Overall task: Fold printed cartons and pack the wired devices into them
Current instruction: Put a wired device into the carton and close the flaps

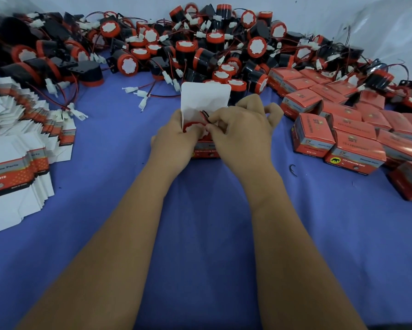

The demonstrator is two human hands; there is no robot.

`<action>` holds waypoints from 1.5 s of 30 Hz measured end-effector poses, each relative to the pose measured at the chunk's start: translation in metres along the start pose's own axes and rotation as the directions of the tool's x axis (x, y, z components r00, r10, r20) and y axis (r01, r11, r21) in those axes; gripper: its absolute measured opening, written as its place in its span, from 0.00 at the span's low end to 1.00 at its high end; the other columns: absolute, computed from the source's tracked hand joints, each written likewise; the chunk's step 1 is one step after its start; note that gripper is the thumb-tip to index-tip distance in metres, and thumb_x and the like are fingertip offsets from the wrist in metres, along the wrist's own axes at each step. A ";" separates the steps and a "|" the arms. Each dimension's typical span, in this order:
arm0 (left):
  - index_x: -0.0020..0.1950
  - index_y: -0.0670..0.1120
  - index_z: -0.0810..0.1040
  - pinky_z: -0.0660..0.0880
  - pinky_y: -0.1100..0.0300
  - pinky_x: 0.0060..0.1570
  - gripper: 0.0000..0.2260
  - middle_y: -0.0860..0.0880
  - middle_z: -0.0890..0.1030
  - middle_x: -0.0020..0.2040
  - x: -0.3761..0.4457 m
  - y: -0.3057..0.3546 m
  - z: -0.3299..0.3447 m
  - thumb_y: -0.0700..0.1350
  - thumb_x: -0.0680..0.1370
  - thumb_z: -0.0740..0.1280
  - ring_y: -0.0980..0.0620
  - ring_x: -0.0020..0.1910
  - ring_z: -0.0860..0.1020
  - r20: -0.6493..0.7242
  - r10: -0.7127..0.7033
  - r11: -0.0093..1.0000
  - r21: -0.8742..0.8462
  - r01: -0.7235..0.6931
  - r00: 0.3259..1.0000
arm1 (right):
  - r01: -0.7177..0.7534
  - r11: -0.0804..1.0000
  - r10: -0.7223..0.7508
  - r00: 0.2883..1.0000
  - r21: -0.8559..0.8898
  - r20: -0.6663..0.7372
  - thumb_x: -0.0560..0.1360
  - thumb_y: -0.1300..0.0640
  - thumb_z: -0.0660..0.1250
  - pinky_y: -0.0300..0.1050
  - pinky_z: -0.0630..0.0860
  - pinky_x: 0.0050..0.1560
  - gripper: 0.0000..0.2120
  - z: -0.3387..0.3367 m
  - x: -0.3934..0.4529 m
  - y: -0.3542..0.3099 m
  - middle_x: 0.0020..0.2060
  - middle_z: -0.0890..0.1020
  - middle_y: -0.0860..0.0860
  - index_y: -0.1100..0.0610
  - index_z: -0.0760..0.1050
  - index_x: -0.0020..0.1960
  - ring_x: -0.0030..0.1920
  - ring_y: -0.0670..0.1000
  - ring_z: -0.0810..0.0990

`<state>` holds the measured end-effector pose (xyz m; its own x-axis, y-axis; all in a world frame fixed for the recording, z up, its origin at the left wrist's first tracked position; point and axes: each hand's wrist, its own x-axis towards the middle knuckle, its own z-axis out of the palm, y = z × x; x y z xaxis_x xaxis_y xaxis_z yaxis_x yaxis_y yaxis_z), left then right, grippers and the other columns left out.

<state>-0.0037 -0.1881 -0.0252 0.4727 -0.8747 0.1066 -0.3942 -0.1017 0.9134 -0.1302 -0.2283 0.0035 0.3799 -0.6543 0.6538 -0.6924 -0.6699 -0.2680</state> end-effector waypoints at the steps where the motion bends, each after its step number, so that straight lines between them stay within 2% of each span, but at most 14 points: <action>1: 0.63 0.53 0.74 0.71 0.44 0.64 0.20 0.54 0.81 0.54 0.000 0.000 0.000 0.55 0.73 0.60 0.49 0.57 0.78 -0.003 0.002 1.000 -0.004 -0.002 1.000 | -0.002 1.000 0.002 1.000 -0.013 0.019 0.73 0.54 0.70 0.47 0.50 0.61 0.05 -0.001 0.000 0.000 0.34 0.79 0.43 0.51 0.85 0.46 0.55 0.48 0.71; 8: 0.63 0.51 0.74 0.71 0.44 0.65 0.21 0.52 0.81 0.55 -0.003 0.002 0.001 0.56 0.73 0.56 0.47 0.58 0.78 -0.040 -0.023 0.999 -0.045 0.022 0.999 | 0.014 0.997 -0.008 0.997 -0.073 0.082 0.67 0.55 0.71 0.50 0.54 0.64 0.05 -0.002 -0.002 0.005 0.67 0.72 0.48 0.53 0.82 0.33 0.68 0.57 0.64; 13: 0.58 0.55 0.74 0.70 0.44 0.66 0.23 0.56 0.80 0.51 -0.007 0.007 0.005 0.68 0.74 0.54 0.50 0.57 0.78 -0.059 -0.035 0.998 -0.048 0.032 0.998 | -0.005 0.999 0.002 0.996 0.034 0.091 0.65 0.62 0.66 0.48 0.63 0.51 0.06 0.003 -0.001 0.006 0.53 0.74 0.52 0.59 0.79 0.30 0.51 0.53 0.65; 18: 0.58 0.55 0.73 0.72 0.45 0.64 0.20 0.58 0.80 0.52 -0.004 0.008 0.003 0.62 0.70 0.62 0.50 0.57 0.79 -0.043 -0.019 0.999 -0.031 0.018 0.999 | -0.026 0.965 -0.016 0.987 0.260 0.159 0.71 0.63 0.64 0.53 0.73 0.42 0.09 0.004 -0.003 0.002 0.46 0.73 0.54 0.65 0.76 0.34 0.45 0.54 0.71; 22: 0.62 0.50 0.72 0.71 0.44 0.64 0.17 0.52 0.80 0.56 -0.001 0.006 0.001 0.53 0.74 0.62 0.46 0.58 0.77 -0.033 -0.058 0.998 -0.041 0.056 0.998 | -0.291 0.702 0.281 0.952 0.650 0.123 0.77 0.64 0.60 0.48 0.79 0.44 0.09 -0.004 -0.001 0.000 0.42 0.82 0.51 0.58 0.79 0.50 0.43 0.53 0.79; 25: 0.61 0.51 0.70 0.70 0.43 0.64 0.12 0.51 0.80 0.55 0.001 0.004 0.002 0.50 0.78 0.61 0.45 0.57 0.77 -0.030 -0.067 0.998 0.002 0.067 0.997 | -0.360 0.660 0.318 0.929 0.659 0.189 0.77 0.66 0.64 0.34 0.78 0.43 0.09 0.000 0.001 0.005 0.39 0.83 0.44 0.52 0.77 0.50 0.43 0.44 0.82; 28: 0.60 0.52 0.69 0.70 0.43 0.64 0.12 0.51 0.79 0.55 0.001 0.003 0.002 0.51 0.78 0.61 0.46 0.57 0.76 -0.018 -0.043 0.999 0.011 0.043 0.999 | -0.413 0.663 0.317 0.910 0.624 0.266 0.74 0.65 0.69 0.32 0.72 0.45 0.11 0.015 -0.003 -0.005 0.43 0.79 0.46 0.53 0.71 0.50 0.47 0.45 0.78; 31: 0.61 0.53 0.70 0.70 0.44 0.65 0.12 0.51 0.79 0.58 0.002 0.001 0.002 0.51 0.78 0.62 0.46 0.60 0.76 -0.016 -0.025 1.000 0.005 0.025 1.000 | -0.506 0.629 0.456 0.855 0.590 0.248 0.73 0.61 0.72 0.44 0.72 0.56 0.20 0.026 -0.003 -0.006 0.54 0.70 0.48 0.53 0.67 0.60 0.59 0.52 0.71; 34: 0.61 0.53 0.76 0.76 0.48 0.60 0.20 0.49 0.82 0.57 0.002 0.007 -0.003 0.60 0.74 0.58 0.46 0.58 0.79 0.039 -0.094 0.968 -0.229 0.101 0.995 | -0.634 0.530 0.496 0.771 0.564 0.400 0.74 0.54 0.72 0.47 0.74 0.61 0.28 0.025 -0.003 0.002 0.61 0.68 0.47 0.49 0.64 0.71 0.65 0.52 0.69; 36: 0.57 0.51 0.81 0.80 0.57 0.50 0.23 0.48 0.86 0.51 0.003 0.006 -0.008 0.59 0.81 0.49 0.50 0.52 0.83 0.089 -0.079 0.866 -0.488 0.113 0.993 | -0.641 0.500 0.461 0.766 0.582 0.448 0.75 0.54 0.71 0.40 0.76 0.53 0.26 0.024 -0.002 0.004 0.63 0.69 0.48 0.48 0.67 0.70 0.62 0.49 0.73; 38: 0.60 0.43 0.81 0.77 0.61 0.47 0.27 0.44 0.86 0.49 0.005 0.005 -0.014 0.51 0.84 0.44 0.52 0.49 0.84 0.059 -0.070 0.824 -0.560 0.091 0.996 | -0.621 0.485 0.428 0.782 0.616 0.453 0.76 0.55 0.70 0.38 0.77 0.47 0.23 0.024 -0.001 0.003 0.62 0.73 0.51 0.49 0.69 0.69 0.58 0.49 0.77; 40: 0.60 0.36 0.79 0.77 0.64 0.43 0.19 0.40 0.84 0.45 0.006 0.001 -0.017 0.43 0.83 0.52 0.54 0.44 0.83 -0.011 -0.072 0.876 -0.479 0.057 0.997 | -0.593 0.467 0.397 0.803 0.656 0.444 0.77 0.57 0.69 0.34 0.77 0.42 0.20 0.022 -0.002 0.003 0.57 0.77 0.51 0.47 0.70 0.67 0.54 0.48 0.79; 42: 0.59 0.43 0.80 0.78 0.63 0.45 0.11 0.48 0.85 0.46 0.008 -0.002 -0.014 0.40 0.82 0.60 0.54 0.47 0.83 -0.001 -0.037 0.920 -0.391 0.034 0.999 | -0.545 0.441 0.359 0.835 0.713 0.417 0.76 0.60 0.69 0.31 0.76 0.37 0.18 0.021 -0.003 0.003 0.52 0.79 0.51 0.43 0.71 0.61 0.49 0.48 0.81; 45: 0.58 0.53 0.76 0.75 0.69 0.48 0.12 0.56 0.82 0.53 0.008 -0.005 -0.007 0.38 0.79 0.66 0.55 0.53 0.79 -0.061 0.087 0.974 -0.206 -0.098 0.994 | -0.477 0.459 0.335 0.874 0.749 0.352 0.76 0.63 0.69 0.35 0.78 0.40 0.15 0.020 -0.005 0.004 0.46 0.80 0.49 0.42 0.73 0.50 0.44 0.48 0.81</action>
<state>0.0076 -0.1909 -0.0261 0.4843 -0.8495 0.2094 -0.2672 0.0843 0.9599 -0.1225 -0.2343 -0.0151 0.3161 -0.9197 0.2328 -0.0399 -0.2581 -0.9653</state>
